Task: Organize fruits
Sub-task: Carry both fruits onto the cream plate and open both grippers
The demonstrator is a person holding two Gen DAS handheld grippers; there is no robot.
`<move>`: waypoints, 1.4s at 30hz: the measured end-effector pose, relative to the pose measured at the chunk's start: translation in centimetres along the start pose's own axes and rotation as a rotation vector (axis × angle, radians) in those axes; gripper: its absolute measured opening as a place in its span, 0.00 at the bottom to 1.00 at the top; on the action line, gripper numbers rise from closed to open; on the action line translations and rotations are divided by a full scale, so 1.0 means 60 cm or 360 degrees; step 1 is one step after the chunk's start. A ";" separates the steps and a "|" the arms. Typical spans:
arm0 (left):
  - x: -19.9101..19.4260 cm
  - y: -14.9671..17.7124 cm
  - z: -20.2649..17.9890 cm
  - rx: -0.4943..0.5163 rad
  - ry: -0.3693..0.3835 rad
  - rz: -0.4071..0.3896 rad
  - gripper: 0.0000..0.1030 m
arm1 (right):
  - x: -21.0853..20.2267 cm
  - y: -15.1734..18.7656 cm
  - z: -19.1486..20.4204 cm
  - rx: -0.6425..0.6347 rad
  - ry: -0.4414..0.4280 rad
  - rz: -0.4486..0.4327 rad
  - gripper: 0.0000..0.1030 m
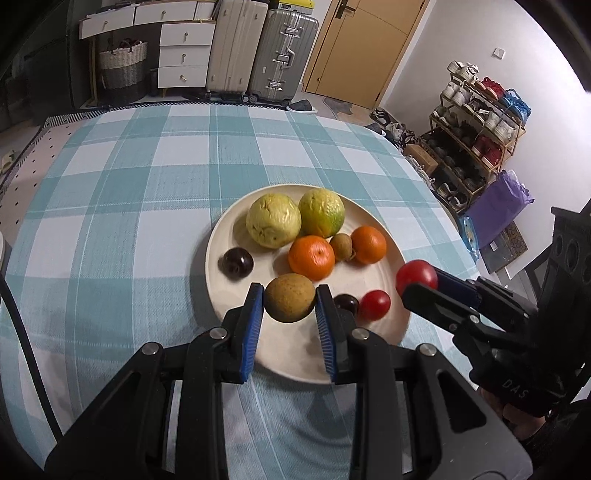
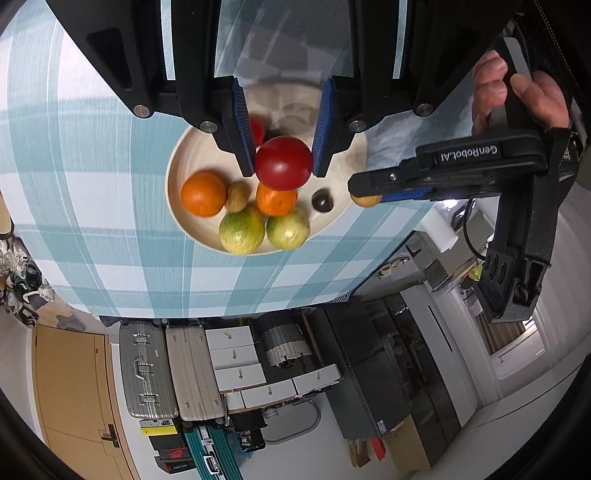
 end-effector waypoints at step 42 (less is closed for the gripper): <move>0.043 -0.004 0.005 -0.0072 0.0059 0.0040 0.26 | 0.045 -0.018 -0.037 0.0062 0.0059 -0.0025 0.47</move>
Point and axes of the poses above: each gripper's, at about its wrist camera, not at the fingertips, and x roughly the way its jaws point, z to its left, y to its underside, the point moved 6 cm from there along x, roughly the way its jaws point, and after that the axes turned 7 degrees about -z, right-handed, at the moved point
